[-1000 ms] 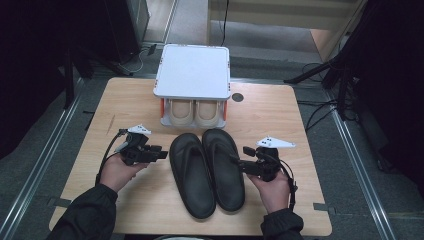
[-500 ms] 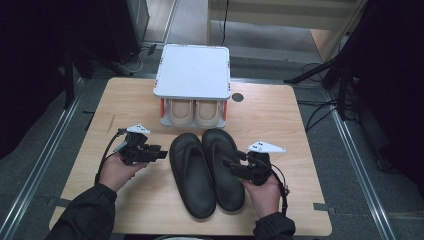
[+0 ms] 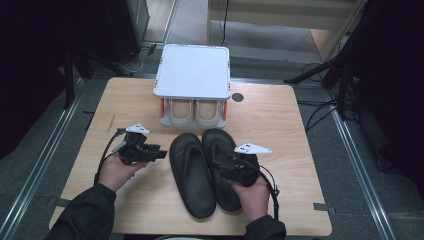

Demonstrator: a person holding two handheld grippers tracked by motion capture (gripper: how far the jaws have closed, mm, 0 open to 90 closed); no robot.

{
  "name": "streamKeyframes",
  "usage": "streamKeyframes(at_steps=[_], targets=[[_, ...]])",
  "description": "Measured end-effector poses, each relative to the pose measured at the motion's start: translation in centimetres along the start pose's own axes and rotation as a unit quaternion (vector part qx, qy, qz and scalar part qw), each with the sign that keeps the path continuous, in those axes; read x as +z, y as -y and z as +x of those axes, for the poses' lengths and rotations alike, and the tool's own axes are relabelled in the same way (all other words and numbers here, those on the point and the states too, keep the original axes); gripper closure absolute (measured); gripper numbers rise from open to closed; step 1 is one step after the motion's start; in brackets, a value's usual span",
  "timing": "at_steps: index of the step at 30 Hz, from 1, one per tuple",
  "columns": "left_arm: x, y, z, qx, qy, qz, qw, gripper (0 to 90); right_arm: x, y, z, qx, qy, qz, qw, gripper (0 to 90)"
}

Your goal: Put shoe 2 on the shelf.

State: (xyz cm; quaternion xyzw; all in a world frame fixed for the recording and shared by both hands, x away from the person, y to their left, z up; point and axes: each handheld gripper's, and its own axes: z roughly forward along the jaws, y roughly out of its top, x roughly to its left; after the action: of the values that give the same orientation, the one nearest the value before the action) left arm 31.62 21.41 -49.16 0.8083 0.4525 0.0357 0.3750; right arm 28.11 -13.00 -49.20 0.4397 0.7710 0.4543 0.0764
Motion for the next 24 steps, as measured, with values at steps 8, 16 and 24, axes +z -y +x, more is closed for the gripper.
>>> streamKeyframes(at_steps=[8,16,24], targets=[[-0.1,0.0,0.0,-0.001,0.001,-0.004,1.0,54.1,1.4,0.4,1.0,-0.001,0.004,0.008,1.0,41.4],[0.0,0.0,0.0,0.0,0.0,-0.003,1.0,54.1,2.8,0.6,1.6,0.005,0.01,0.017,0.9998,38.8],[-0.3,0.3,0.1,-0.003,-0.003,-0.003,1.0,53.9,4.5,0.8,2.1,0.013,0.022,0.037,0.999,37.6]])
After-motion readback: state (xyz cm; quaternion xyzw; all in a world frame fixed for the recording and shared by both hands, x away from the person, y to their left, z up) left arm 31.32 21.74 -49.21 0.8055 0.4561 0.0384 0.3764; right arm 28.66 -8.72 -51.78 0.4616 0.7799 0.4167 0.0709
